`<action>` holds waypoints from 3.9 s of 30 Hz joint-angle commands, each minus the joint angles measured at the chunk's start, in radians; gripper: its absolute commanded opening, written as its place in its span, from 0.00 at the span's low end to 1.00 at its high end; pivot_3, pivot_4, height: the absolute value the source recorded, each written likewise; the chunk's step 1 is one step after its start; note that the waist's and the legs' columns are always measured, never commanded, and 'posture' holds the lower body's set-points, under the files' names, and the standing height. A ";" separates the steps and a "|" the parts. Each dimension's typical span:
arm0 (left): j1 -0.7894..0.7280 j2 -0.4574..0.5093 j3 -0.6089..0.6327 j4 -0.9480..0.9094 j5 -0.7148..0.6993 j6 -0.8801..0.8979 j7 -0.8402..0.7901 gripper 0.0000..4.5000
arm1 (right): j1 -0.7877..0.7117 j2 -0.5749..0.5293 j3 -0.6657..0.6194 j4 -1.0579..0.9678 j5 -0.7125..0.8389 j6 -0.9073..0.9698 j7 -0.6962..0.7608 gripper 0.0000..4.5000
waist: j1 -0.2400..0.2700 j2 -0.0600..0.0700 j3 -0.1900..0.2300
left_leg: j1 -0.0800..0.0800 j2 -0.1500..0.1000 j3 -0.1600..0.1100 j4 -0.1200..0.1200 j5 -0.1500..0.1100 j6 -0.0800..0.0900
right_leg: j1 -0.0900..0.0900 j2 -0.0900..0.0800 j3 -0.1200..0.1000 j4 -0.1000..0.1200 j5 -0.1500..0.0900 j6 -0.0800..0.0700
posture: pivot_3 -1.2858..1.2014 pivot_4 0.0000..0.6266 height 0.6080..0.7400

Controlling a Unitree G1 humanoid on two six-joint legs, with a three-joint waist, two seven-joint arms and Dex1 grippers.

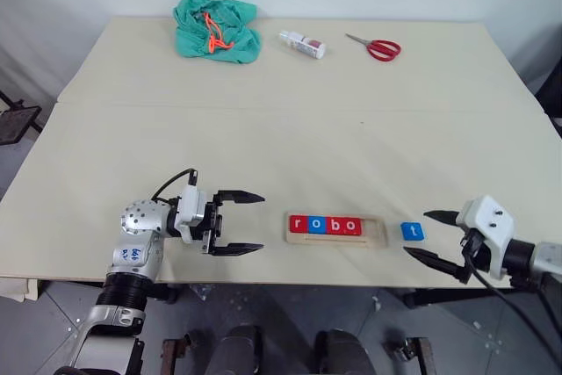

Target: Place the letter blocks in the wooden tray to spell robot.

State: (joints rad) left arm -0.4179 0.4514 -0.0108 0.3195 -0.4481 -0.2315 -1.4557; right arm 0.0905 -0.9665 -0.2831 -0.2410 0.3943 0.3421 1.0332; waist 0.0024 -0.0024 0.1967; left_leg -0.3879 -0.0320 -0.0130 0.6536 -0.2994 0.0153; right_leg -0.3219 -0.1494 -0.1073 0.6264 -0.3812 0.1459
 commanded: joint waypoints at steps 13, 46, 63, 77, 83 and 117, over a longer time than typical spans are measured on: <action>0.069 0.036 0.027 -0.106 -0.013 0.003 0.037 1.00 | -0.356 -0.076 0.275 0.452 -0.197 -0.330 0.333 0.99 | 0.004 0.000 0.000 | -0.003 0.000 -0.003 0.003 0.000 0.000 | 0.000 0.000 -0.003 0.000 0.000 0.000 | 0.52 0.24 1.00; 0.027 0.028 0.023 -0.071 -0.006 -0.003 0.049 1.00 | -0.425 -0.020 0.339 0.119 -0.092 0.031 0.223 0.32 | 0.021 0.000 0.000 | -0.004 0.000 -0.003 0.006 0.000 0.000 | 0.000 0.000 -0.003 0.000 0.000 0.000 | 0.52 0.24 1.00; 0.038 0.031 0.026 -0.073 -0.005 -0.012 0.064 1.00 | -0.420 -0.023 0.319 0.121 -0.116 0.012 0.226 0.99 | 0.021 0.000 0.000 | -0.004 0.000 -0.003 0.006 0.000 0.000 | 0.000 0.000 -0.003 0.000 0.000 0.000 | 0.52 0.24 1.00; 0.007 0.011 0.014 -0.032 0.001 -0.030 0.057 1.00 | -0.490 0.066 0.329 0.068 -0.061 0.148 0.129 0.46 | 0.021 0.000 0.000 | -0.004 0.000 -0.003 0.006 0.000 0.000 | 0.000 0.000 -0.003 0.000 0.000 0.000 | 0.52 0.24 1.00; 0.033 0.019 0.022 -0.060 -0.002 -0.027 0.067 1.00 | -0.488 0.065 0.396 0.089 -0.094 0.109 0.162 0.01 | 0.021 0.000 0.000 | -0.004 0.000 -0.003 0.006 0.000 0.000 | 0.000 0.000 -0.003 0.000 0.000 0.000 | 0.52 0.24 1.00; 0.023 0.049 0.072 -0.108 0.028 0.067 0.267 1.00 | -0.249 0.022 0.034 0.090 0.066 0.059 0.224 0.27 | 0.024 0.000 0.000 | -0.004 0.000 -0.004 0.006 0.000 0.000 | 0.000 0.000 -0.003 0.000 0.000 0.000 | 0.52 0.24 1.00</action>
State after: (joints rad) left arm -0.3854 0.4833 0.0299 0.2485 -0.4232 -0.1784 -1.2235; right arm -0.1740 -0.9283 -0.1870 -0.1734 0.4300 0.4504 1.2156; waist 0.0268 -0.0026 0.1968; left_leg -0.3922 -0.0323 -0.0167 0.6596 -0.2999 0.0154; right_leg -0.3217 -0.1496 -0.1105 0.6264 -0.3810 0.1463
